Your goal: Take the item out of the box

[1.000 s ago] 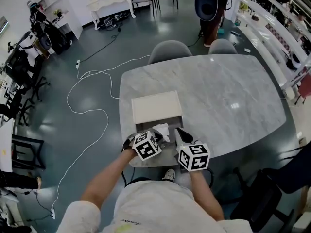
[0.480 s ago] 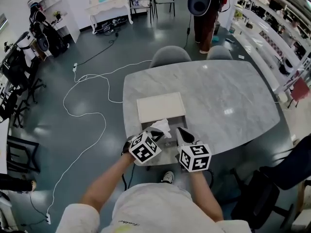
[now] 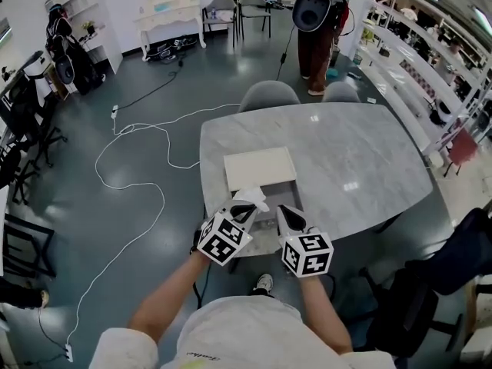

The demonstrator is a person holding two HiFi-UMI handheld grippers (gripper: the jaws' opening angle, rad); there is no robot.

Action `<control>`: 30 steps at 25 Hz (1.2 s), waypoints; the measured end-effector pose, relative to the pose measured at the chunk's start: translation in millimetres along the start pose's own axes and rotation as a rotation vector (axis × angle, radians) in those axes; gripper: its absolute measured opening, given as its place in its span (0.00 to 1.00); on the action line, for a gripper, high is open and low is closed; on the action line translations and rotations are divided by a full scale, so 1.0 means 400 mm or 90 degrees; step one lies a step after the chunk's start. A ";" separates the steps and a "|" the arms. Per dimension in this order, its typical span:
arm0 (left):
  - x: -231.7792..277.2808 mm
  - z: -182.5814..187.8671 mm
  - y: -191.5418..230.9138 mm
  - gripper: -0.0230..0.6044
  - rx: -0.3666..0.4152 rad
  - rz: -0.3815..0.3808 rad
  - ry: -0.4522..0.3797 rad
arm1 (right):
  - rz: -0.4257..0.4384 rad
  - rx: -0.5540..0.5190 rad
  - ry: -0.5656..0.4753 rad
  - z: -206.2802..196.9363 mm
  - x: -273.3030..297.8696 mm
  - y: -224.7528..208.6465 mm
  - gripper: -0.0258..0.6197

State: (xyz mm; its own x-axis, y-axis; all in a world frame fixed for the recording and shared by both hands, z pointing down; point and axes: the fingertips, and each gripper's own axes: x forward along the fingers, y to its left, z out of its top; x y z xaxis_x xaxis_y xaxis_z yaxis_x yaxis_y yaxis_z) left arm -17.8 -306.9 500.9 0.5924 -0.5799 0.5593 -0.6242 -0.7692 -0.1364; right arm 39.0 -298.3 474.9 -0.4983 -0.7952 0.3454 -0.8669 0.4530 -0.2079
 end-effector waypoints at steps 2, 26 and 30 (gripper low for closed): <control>-0.031 -0.001 -0.004 0.06 -0.012 0.008 -0.016 | -0.001 -0.007 -0.003 -0.001 -0.014 0.024 0.05; -0.331 -0.148 -0.026 0.06 -0.202 0.105 -0.128 | -0.019 -0.051 -0.049 -0.050 -0.142 0.267 0.05; -0.347 -0.142 -0.032 0.06 -0.205 0.104 -0.128 | -0.016 -0.053 -0.047 -0.039 -0.153 0.281 0.05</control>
State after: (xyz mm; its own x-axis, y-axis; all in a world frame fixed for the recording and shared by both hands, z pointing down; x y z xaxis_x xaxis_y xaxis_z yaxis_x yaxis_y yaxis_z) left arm -120.9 -201.4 471.3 0.5397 -0.7532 0.3761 -0.8271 -0.5577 0.0700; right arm -28.3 -192.3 444.8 -0.4772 -0.8330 0.2801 -0.8784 0.4622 -0.1220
